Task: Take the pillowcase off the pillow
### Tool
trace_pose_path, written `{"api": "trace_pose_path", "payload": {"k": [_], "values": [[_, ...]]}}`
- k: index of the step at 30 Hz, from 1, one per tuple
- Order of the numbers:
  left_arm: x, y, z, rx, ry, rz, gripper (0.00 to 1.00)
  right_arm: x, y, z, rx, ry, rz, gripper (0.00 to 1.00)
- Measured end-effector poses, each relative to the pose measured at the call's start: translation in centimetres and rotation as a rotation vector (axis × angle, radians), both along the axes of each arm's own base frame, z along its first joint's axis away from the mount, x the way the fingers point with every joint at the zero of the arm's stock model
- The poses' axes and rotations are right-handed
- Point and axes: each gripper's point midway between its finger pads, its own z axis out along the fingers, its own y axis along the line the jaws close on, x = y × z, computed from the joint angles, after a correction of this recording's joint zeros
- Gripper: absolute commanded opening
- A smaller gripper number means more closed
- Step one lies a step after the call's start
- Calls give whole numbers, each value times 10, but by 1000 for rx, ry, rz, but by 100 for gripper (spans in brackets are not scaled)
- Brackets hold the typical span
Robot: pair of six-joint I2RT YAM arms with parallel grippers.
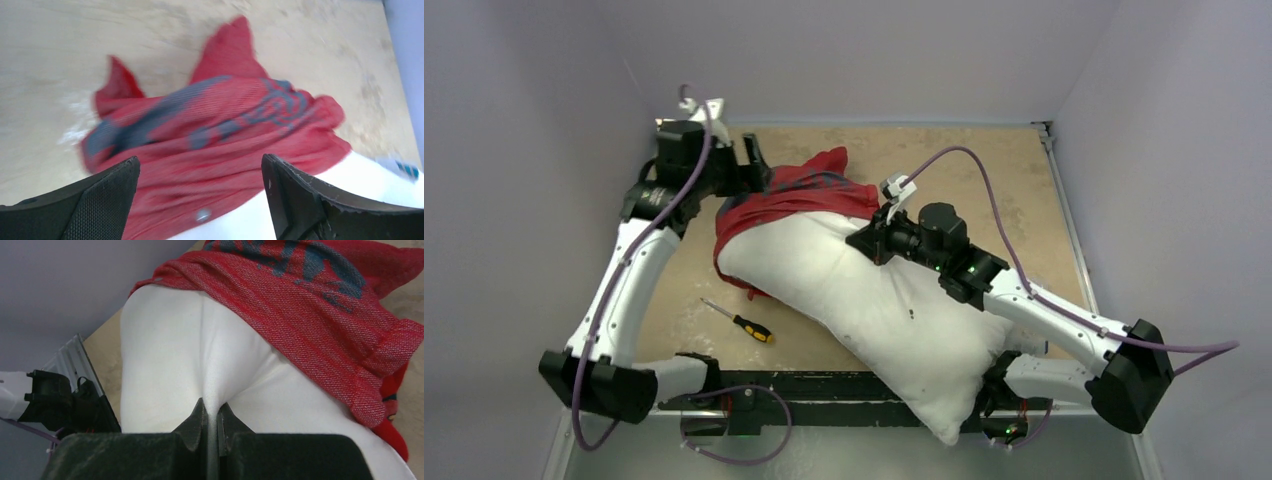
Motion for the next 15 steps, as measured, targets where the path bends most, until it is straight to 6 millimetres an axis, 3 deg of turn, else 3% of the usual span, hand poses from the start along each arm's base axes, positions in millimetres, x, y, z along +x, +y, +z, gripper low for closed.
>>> {"api": "trace_pose_path", "payload": {"k": [5, 8, 13, 15], "values": [[12, -89, -36, 47, 112, -260, 92, -10, 13, -1, 3, -5, 36, 0], [12, -124, -62, 104, 165, -364, 93, -10, 14, -1, 4, -7, 36, 0], [11, -135, -83, 191, 199, -400, 90, -10, 14, -1, 4, -7, 34, 0], [16, -132, -85, 221, 196, -383, 80, -9, 14, -1, 5, -8, 34, 0]]}}
